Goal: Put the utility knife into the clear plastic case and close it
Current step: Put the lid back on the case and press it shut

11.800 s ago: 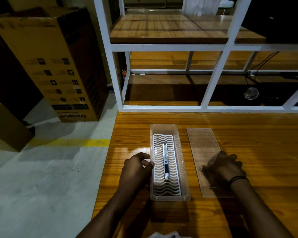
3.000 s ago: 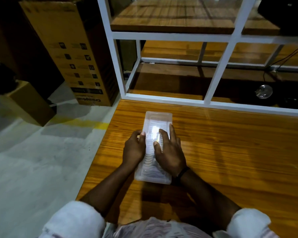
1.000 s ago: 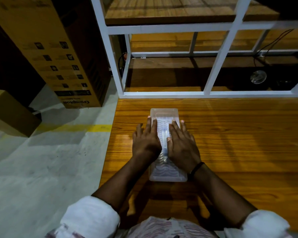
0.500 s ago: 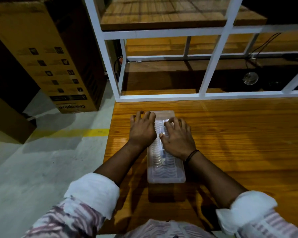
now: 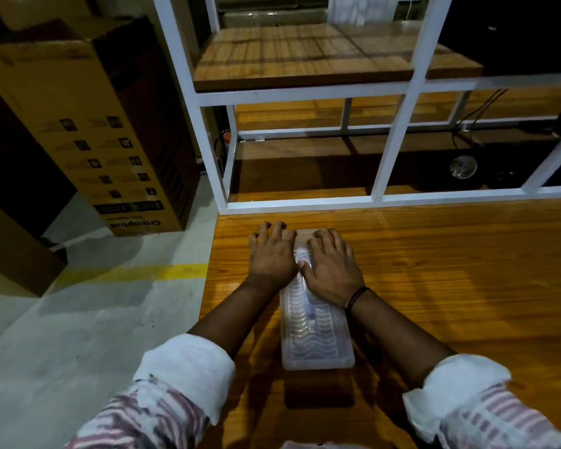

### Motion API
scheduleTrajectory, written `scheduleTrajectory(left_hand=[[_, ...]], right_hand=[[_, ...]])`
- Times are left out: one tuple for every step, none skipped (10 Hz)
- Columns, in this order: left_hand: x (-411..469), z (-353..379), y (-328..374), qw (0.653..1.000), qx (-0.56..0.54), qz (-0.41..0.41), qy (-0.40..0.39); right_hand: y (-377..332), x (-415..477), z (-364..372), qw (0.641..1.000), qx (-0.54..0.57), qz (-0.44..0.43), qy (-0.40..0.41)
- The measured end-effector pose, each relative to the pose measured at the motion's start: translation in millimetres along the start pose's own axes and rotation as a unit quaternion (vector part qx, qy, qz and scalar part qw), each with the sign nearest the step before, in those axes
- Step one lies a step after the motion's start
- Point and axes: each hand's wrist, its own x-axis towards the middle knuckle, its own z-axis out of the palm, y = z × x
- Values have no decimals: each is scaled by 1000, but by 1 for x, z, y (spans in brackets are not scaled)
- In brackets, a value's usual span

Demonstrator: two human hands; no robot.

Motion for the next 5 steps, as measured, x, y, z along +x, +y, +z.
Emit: scheduleTrajectory(left_hand=[[-1, 1, 1, 1000, 4, 7, 3], [-1, 3, 0, 1000, 5, 10, 2], [-1, 5, -1, 1000, 4, 6, -10], [-6, 3, -1, 1000, -4, 1, -18], [-7, 0, 0, 1000, -13, 7, 0]], right_hand=[[-1, -4, 4, 1000, 10, 10, -9], [-1, -4, 9, 999, 24, 22, -31], [1, -2, 10, 998, 37, 25, -47], [0, -2, 7, 997, 42, 18, -60], [1, -2, 3, 998, 42, 14, -34]])
